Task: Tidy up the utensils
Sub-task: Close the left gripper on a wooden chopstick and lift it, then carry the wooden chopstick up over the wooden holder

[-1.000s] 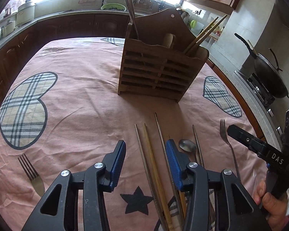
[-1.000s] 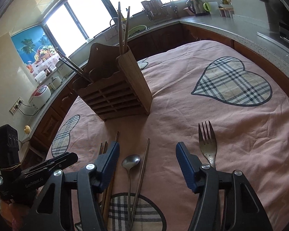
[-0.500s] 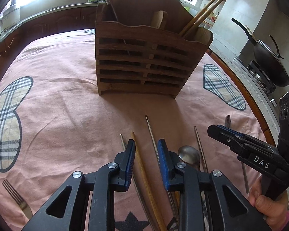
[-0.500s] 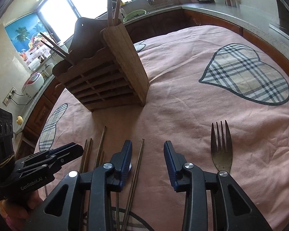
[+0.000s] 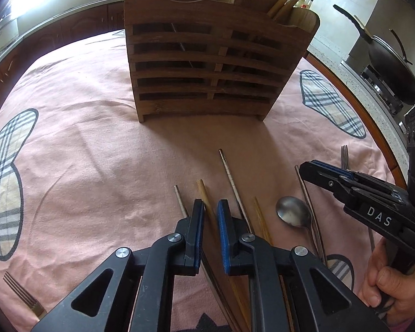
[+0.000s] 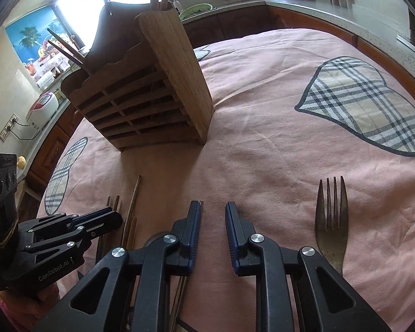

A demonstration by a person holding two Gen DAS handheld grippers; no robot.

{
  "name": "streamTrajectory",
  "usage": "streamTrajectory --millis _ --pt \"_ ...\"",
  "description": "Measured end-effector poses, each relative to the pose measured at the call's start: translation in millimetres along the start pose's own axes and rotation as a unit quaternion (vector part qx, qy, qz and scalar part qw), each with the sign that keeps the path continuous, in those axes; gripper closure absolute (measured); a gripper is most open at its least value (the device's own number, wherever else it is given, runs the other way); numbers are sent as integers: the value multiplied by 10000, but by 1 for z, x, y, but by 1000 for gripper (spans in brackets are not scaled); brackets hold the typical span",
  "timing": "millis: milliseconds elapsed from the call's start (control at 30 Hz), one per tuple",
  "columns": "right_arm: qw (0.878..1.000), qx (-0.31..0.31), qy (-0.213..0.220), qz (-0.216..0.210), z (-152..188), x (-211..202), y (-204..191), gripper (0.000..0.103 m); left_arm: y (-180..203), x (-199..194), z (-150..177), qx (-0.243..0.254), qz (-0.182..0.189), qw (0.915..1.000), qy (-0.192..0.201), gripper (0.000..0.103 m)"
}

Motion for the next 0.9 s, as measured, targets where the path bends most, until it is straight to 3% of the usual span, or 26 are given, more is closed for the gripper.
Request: streamTrajectory --millis 267,333,367,500,667,900 --pt "9986 -438 -107 291 -3 11 -9 85 6 4 -10 178 -161 9997 51 93" --pt "9974 -575 -145 400 -3 12 -10 89 7 3 -7 227 -186 9995 126 94" --pt "9973 -589 -163 410 -2 13 -10 97 7 2 -5 237 -186 9994 152 95" --pt "9985 -458 -122 288 -1 8 -9 98 1 -5 7 206 -194 9995 148 99" --pt "9993 -365 68 59 -1 -7 -18 98 -18 -24 19 -177 -46 9996 206 99" --pt "9975 -458 502 -166 -16 -49 -43 99 -36 -84 22 -537 133 9962 673 100"
Point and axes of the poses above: each gripper's, at about its wrist camera, not at the fingertips, and x roughly the way its jaws point, y to its right, z to its underside, the point moved 9 cm from there along x, roughly the way its jaws point, and after that the axes turned 15 degrees about -z, right-handed, at the moved point
